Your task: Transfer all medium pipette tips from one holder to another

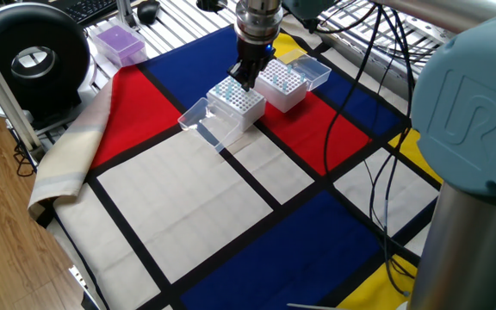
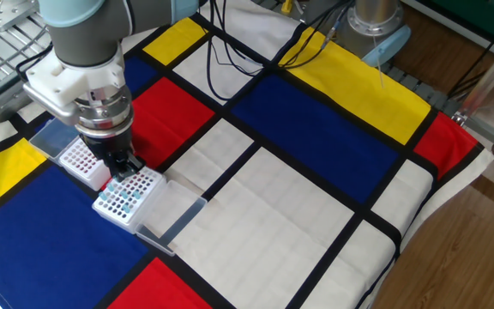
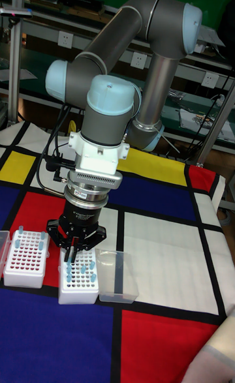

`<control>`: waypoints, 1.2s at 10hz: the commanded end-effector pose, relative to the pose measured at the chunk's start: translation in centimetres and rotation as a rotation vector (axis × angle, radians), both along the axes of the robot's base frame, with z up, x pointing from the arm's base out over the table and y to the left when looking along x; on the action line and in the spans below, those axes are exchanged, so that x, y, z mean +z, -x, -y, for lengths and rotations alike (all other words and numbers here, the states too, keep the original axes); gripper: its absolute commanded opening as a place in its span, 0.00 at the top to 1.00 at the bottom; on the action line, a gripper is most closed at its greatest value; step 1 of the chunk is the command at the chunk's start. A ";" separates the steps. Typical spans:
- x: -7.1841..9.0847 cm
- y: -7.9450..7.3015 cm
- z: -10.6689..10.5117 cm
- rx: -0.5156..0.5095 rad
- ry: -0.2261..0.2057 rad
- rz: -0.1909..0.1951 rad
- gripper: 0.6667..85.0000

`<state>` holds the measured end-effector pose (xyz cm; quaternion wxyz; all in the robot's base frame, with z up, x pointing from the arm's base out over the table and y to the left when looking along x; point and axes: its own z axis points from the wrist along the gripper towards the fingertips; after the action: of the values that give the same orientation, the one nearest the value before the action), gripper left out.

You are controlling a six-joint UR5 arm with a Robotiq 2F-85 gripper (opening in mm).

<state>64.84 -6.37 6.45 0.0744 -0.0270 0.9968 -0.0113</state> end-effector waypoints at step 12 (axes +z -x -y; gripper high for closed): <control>6.6 0.3 -0.1 -0.045 0.047 -0.065 0.85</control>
<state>64.73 -6.46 11.68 0.0462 -0.0118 0.9983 -0.0335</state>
